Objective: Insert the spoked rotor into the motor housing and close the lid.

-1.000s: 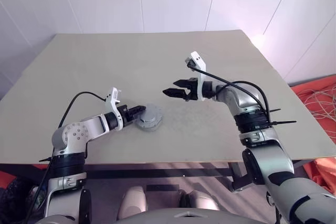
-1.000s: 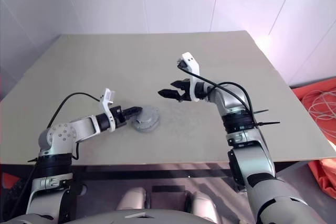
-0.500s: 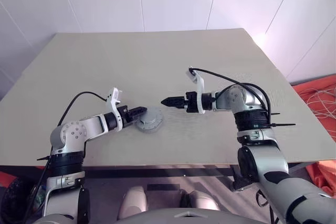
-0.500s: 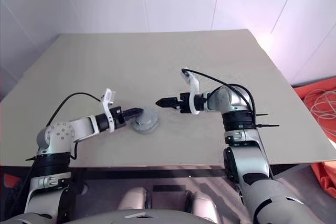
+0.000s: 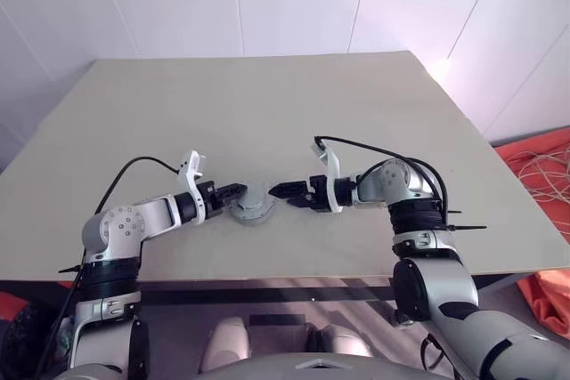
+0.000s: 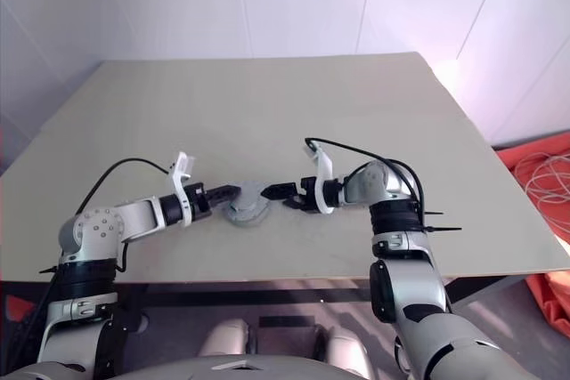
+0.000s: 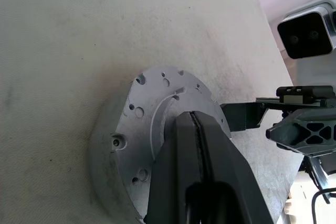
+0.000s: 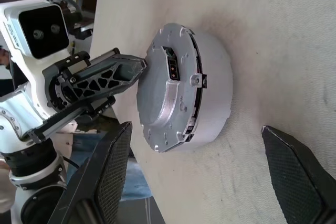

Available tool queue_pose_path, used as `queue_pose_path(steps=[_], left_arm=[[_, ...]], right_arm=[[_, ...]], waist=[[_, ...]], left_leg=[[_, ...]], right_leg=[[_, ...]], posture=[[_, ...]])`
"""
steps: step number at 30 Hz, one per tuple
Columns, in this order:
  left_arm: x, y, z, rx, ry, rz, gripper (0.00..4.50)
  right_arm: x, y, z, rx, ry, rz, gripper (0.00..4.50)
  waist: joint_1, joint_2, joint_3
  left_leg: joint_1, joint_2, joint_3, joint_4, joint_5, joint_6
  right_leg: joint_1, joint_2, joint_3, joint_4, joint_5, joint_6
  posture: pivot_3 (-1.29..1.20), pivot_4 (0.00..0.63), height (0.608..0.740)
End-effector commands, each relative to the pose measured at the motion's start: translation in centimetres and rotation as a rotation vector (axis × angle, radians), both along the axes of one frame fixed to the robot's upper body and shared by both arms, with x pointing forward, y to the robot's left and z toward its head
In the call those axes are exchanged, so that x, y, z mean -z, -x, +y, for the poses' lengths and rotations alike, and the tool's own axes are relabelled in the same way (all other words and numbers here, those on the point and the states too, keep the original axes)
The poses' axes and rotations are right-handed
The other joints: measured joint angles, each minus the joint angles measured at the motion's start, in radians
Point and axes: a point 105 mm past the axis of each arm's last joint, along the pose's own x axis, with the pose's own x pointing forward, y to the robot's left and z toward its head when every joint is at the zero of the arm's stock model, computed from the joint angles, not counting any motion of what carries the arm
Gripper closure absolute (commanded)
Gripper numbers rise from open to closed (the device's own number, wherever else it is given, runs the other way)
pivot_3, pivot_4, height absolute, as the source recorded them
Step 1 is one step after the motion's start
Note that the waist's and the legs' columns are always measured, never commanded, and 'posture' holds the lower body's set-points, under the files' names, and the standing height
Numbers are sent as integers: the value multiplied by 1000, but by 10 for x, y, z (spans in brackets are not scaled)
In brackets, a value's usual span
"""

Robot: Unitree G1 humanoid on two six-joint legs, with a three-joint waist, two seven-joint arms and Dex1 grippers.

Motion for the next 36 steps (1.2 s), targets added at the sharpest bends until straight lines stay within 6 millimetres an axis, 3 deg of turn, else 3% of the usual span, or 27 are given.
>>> queue_pose_path(steps=[1, 9, 19, 23, 28, 31, 36], left_arm=[[19, 6, 4, -10, -50, 77, 4500], [17, 4, 8, -28, -58, 71, 4500], [17, 2, 8, -39, -56, 67, 4500], [16, 1, 10, -47, -58, 62, 4500], [16, 1, 11, -52, -59, 62, 4500], [16, 1, 11, -53, -59, 62, 4500], [16, -1, 10, -53, -58, 59, 4500]], right_arm=[[-10, -1, 21, -25, -45, -11, 40], [-19, 5, 47, -74, -124, -4, 40], [-43, 3, 78, -91, -248, -6, 40], [-41, 1, 78, -80, -234, -18, 40], [-28, -10, 64, -21, -156, -42, 40], [-24, -15, 59, 6, -134, -49, 634], [-23, -17, 58, 16, -129, -55, 2212]], waist=[[-1, 0, 0], [-5, 0, 0], [-4, 0, 0], [-4, 0, 0], [-3, 0, 0], [-1, 0, 0], [2, 0, 0]], left_leg=[[0, 0, 0, 0, 0, 0], [-1, 0, 0, -2, 2, -3], [-1, 2, 0, -5, 3, -5], [-3, 2, 0, -5, 3, -5], [-3, 2, 0, -5, 3, -5], [-3, 2, 0, -5, 3, -5], [-3, 2, 0, -5, 3, -4]], right_leg=[[0, 0, 0, 0, 0, 0], [-2, 0, 0, 0, 0, 0], [-6, 2, 0, 0, 0, -1], [-8, 2, 0, 0, 0, -1], [-7, 2, 0, 0, 0, -1], [-7, 2, 0, 0, 0, -1], [-7, 2, 0, 0, 0, -1]], posture=[[0, 0, 740], [0, 0, 740], [0, 0, 740], [0, 0, 740], [0, 0, 740], [0, 0, 740], [0, 0, 740]])
